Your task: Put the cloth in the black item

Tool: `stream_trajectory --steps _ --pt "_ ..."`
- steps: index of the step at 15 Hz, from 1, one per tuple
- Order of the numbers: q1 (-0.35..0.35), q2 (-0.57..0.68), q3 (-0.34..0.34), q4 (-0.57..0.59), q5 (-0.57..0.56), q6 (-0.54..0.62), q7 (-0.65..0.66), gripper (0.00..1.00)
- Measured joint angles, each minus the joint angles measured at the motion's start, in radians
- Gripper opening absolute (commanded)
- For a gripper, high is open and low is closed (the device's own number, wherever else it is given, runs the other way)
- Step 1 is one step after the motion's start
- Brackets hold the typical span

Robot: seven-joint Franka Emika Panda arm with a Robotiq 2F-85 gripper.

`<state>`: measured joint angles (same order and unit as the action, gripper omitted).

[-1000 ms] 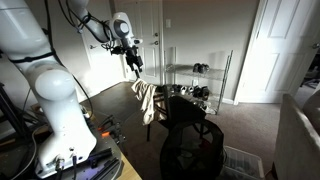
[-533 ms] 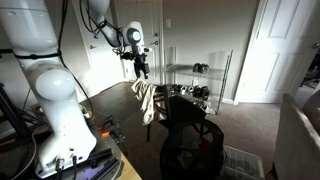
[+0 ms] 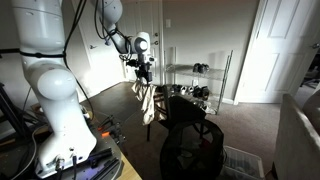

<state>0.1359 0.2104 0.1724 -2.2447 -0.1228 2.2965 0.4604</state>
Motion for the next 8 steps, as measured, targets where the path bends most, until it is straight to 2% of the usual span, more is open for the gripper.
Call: stream_trajectory --steps 3,8 --pt "0.001 0.035 -0.012 0.021 0.031 -0.050 -0.035 1.00" --pt "0.001 0.048 -0.024 0.024 0.054 -0.039 -0.079 1.00"
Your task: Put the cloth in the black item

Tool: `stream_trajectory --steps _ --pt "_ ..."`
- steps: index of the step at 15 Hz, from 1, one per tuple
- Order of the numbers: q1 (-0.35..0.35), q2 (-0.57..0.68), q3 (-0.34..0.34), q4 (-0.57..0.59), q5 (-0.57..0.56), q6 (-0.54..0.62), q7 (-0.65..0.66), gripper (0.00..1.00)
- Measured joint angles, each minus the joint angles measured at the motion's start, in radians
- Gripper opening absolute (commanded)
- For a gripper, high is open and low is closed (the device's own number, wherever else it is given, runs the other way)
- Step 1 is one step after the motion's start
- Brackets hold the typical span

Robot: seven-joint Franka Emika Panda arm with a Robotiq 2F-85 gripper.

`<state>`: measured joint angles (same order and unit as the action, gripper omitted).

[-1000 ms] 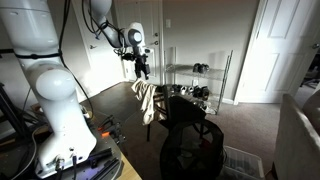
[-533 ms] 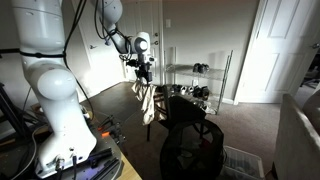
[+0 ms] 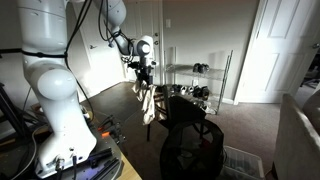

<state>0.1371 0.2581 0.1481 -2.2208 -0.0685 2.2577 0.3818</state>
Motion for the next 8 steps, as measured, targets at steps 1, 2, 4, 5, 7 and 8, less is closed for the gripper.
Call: stream_trajectory --steps 1,2,4,5,7,8 --pt "0.000 0.000 -0.001 0.000 0.001 0.012 -0.006 1.00" --pt "0.000 -0.001 -0.001 -0.002 0.001 0.027 -0.018 1.00" --pt "0.000 -0.007 -0.001 -0.015 0.001 0.057 -0.050 0.73" --pt "0.000 -0.010 -0.001 -0.023 0.001 0.075 -0.066 0.67" --pt "0.003 -0.020 0.000 -0.040 0.001 0.107 -0.089 0.53" --pt "0.005 -0.025 0.000 -0.047 0.001 0.118 -0.095 0.46"
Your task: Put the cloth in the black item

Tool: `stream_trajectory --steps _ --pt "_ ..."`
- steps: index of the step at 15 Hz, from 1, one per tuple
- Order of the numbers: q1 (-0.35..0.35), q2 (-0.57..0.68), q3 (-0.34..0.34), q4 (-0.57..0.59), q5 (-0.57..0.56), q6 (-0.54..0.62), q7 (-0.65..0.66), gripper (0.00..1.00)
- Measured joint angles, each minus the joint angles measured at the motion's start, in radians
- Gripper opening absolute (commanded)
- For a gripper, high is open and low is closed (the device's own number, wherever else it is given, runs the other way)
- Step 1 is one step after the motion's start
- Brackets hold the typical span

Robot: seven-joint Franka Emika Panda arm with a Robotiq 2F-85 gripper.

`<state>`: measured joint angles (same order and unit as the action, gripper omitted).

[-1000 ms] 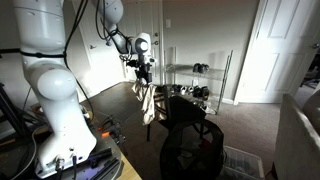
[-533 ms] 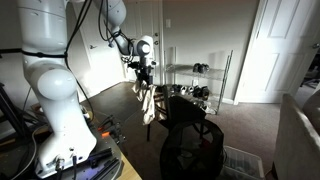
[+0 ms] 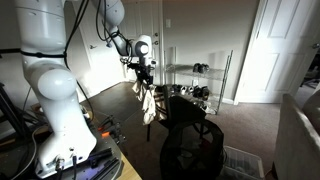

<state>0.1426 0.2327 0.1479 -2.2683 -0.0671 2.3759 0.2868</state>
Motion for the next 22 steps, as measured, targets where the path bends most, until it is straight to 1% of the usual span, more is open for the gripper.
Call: stream_trajectory --steps 2,7,10,11,17,20,22 --pt "0.003 -0.010 0.000 -0.013 0.001 0.017 -0.002 0.35" --pt "0.004 -0.055 0.000 -0.056 0.002 0.052 -0.003 0.02" --pt "0.004 -0.137 0.000 -0.111 0.030 0.062 -0.046 0.00" --pt "0.004 -0.183 0.000 -0.140 0.038 0.068 -0.065 0.03" --pt "0.004 -0.514 -0.012 -0.342 0.080 0.106 -0.145 0.02" --pt "0.002 -0.684 -0.023 -0.428 0.081 0.113 -0.139 0.02" --pt "-0.013 -0.778 -0.021 -0.466 0.081 0.127 -0.089 0.02"
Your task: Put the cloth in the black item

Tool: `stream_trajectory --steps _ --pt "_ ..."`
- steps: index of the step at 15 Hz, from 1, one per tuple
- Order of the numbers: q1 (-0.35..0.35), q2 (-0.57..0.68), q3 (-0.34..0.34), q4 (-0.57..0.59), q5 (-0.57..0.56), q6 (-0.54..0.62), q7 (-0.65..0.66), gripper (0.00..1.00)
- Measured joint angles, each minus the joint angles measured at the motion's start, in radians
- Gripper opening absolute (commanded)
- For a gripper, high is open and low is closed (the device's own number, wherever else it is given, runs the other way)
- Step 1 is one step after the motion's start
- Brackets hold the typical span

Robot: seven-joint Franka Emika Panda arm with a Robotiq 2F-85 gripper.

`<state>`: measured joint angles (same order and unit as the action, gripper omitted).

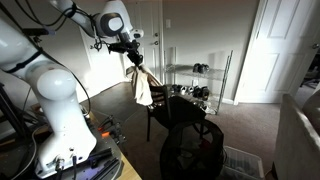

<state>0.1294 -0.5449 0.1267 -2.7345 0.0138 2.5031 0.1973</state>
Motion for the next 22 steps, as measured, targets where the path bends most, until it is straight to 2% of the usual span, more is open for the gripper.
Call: stream_trajectory --steps 4,10,17,22 --pt "-0.085 -0.100 0.056 -0.021 -0.010 0.013 0.151 0.02" --pt "-0.298 -0.120 0.214 -0.027 -0.102 0.089 0.425 0.02" --pt "-0.591 -0.126 0.192 0.033 -0.215 0.089 0.572 0.02" --pt "-0.721 -0.096 0.230 0.125 -0.297 0.022 0.796 0.02"
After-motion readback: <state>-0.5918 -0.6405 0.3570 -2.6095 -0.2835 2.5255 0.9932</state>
